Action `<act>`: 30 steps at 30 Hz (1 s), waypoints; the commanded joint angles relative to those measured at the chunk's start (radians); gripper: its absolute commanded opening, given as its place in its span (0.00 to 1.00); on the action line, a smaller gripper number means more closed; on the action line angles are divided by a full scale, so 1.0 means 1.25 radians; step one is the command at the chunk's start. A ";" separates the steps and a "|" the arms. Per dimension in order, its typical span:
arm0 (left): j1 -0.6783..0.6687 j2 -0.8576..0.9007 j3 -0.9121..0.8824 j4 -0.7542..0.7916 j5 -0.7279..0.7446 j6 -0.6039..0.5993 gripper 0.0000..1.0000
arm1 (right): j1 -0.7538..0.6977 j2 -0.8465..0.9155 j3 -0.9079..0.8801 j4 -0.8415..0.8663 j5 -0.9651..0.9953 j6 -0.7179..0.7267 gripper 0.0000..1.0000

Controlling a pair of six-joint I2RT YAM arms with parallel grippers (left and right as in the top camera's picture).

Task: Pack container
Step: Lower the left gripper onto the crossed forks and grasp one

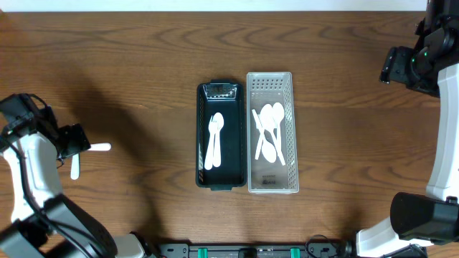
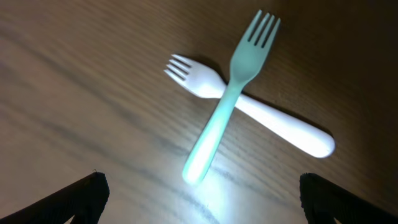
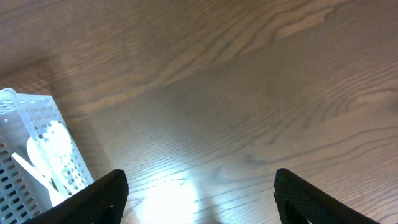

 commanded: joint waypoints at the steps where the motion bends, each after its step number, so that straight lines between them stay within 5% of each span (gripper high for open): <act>1: 0.002 0.063 -0.003 0.009 0.026 0.044 0.99 | -0.007 -0.011 0.001 0.002 -0.003 -0.011 0.78; 11: 0.005 0.207 -0.003 0.051 0.050 0.118 0.96 | -0.007 -0.011 0.001 0.002 -0.002 -0.027 0.79; 30: 0.055 0.263 -0.003 0.095 0.149 0.244 0.91 | -0.007 -0.011 0.001 -0.001 -0.003 -0.032 0.79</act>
